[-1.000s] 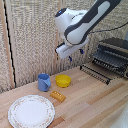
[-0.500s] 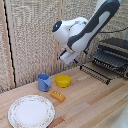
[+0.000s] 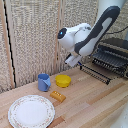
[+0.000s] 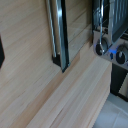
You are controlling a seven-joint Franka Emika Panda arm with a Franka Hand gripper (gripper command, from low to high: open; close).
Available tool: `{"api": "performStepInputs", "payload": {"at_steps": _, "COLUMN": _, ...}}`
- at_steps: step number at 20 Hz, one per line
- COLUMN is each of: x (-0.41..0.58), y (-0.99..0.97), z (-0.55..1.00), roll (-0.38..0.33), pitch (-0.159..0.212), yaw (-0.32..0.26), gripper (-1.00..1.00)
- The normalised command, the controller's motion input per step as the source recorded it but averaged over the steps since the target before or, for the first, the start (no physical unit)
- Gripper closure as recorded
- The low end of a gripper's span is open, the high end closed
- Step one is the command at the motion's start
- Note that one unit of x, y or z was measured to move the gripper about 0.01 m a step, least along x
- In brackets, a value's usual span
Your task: Position your gripper near the tray handle while precisely lining it up. Firmly yet gently grip the handle, ensuring a strong hold. Slide the tray into the oven in a steady manner until it's entirely inside. Relinquish the handle as it sits within the oven and extract your gripper with care.
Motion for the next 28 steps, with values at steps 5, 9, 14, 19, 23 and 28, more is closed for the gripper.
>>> {"api": "performStepInputs", "payload": {"at_steps": 5, "x": 0.000, "y": -0.45, "z": -0.10, "roll": -0.232, "pitch": 0.000, "yaw": 0.077, "gripper": -1.00}}
{"api": "performStepInputs", "payload": {"at_steps": 9, "x": 0.000, "y": -0.54, "z": -0.11, "roll": -0.196, "pitch": 0.000, "yaw": 0.072, "gripper": -1.00}}
{"api": "performStepInputs", "payload": {"at_steps": 14, "x": 0.000, "y": -0.52, "z": -0.13, "roll": -0.184, "pitch": 0.000, "yaw": 0.073, "gripper": -1.00}}
{"api": "performStepInputs", "payload": {"at_steps": 19, "x": 0.029, "y": -0.52, "z": -0.14, "roll": -0.147, "pitch": 0.000, "yaw": 0.045, "gripper": -1.00}}
{"api": "performStepInputs", "payload": {"at_steps": 23, "x": 0.128, "y": -0.51, "z": -0.22, "roll": -0.102, "pitch": 0.006, "yaw": 0.043, "gripper": -1.00}}
{"api": "performStepInputs", "payload": {"at_steps": 28, "x": 0.232, "y": -0.49, "z": -0.14, "roll": -0.036, "pitch": 0.006, "yaw": 0.000, "gripper": -1.00}}
